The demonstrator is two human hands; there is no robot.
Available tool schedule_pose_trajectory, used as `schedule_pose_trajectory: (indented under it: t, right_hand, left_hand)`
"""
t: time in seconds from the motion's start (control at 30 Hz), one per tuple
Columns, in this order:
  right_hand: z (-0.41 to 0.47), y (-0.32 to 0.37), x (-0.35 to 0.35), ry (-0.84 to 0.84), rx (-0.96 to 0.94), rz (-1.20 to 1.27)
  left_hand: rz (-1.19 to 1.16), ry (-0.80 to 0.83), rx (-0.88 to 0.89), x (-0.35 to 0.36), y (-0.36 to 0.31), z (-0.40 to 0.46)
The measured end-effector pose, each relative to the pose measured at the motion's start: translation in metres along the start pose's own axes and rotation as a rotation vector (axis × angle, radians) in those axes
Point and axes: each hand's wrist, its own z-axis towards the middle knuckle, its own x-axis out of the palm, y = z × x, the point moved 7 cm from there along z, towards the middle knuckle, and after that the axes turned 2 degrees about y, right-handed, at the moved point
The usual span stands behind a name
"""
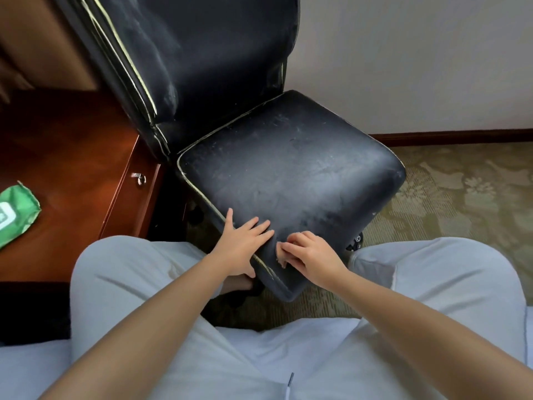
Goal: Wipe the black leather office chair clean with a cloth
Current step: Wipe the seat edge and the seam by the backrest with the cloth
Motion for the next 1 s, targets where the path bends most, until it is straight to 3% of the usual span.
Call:
schedule_pose_trajectory:
  t: [0.17,0.33,0.63,0.77,1.0]
  right_hand:
    - [-0.004,0.004,-0.003,-0.015,-0.058,-0.046]
    - [-0.002,0.027,0.008,0.236,-0.449,-0.234]
    - [-0.021,0.035,0.015,0.311,-0.528,-0.193]
    - [-0.010,0.028,0.014,0.244,-0.429,-0.176]
    - [-0.018,0.035,0.016,0.349,-0.650,-0.219]
  left_hand:
    - [0.008,-0.033,-0.032,0.001,-0.005,0.002]
    - [0.035,-0.061,-0.044,0.002,-0.004,0.002]
    - [0.012,-0.076,-0.051,0.005,-0.001,0.007]
    - [0.015,-0.080,-0.041,0.005,0.000,0.008]
    - [-0.006,-0.069,-0.044,0.005,-0.002,0.008]
